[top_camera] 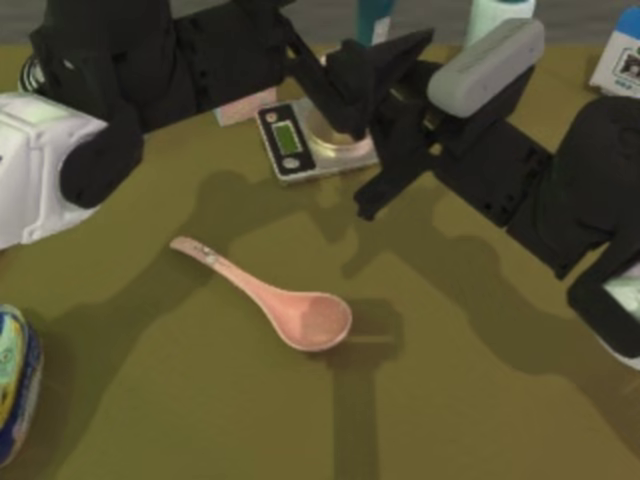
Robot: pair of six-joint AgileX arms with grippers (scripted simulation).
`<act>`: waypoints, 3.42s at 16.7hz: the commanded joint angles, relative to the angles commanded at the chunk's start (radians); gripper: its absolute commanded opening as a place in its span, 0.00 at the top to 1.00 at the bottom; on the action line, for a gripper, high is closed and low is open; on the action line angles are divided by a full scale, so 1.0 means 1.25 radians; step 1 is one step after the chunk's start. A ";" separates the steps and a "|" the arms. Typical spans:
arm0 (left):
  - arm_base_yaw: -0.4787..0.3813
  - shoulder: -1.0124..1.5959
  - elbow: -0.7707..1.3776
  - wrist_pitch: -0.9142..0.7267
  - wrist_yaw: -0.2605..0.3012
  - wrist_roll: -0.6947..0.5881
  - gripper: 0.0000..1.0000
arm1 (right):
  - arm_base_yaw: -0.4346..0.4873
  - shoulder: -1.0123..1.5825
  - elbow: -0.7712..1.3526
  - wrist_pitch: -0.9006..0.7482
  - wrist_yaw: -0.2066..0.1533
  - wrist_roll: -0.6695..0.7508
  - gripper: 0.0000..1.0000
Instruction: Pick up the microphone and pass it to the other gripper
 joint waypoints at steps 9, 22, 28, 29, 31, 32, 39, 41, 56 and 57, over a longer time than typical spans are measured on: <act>0.000 0.000 0.000 0.000 0.000 0.000 0.53 | 0.000 0.000 0.000 0.000 0.000 0.000 1.00; 0.000 0.000 0.000 0.000 0.000 0.000 1.00 | 0.000 0.000 0.000 0.000 0.000 0.000 1.00; 0.000 0.000 0.000 0.000 0.000 0.000 1.00 | 0.000 0.000 0.000 0.000 0.000 0.000 0.70; 0.000 0.000 0.000 0.000 0.000 0.000 1.00 | 0.000 0.000 0.000 0.000 0.000 0.000 0.62; 0.000 0.000 0.000 0.000 0.000 0.000 1.00 | 0.000 0.000 0.000 0.000 0.000 0.000 0.47; 0.000 0.000 0.000 0.000 0.000 0.000 1.00 | 0.000 0.000 0.000 0.000 0.000 0.000 0.40; 0.000 0.000 0.000 0.000 0.000 0.000 1.00 | 0.000 0.000 0.000 0.000 0.000 0.000 0.00; 0.000 0.000 0.000 0.000 0.000 0.000 1.00 | 0.000 0.000 0.000 0.000 0.000 0.000 0.00; 0.128 -0.066 -0.055 -0.010 0.108 0.007 1.00 | -0.030 -0.194 -0.214 0.015 -0.035 0.003 0.00; 0.130 -0.066 -0.056 -0.010 0.109 0.007 1.00 | -0.030 -0.195 -0.216 0.015 -0.035 0.003 0.00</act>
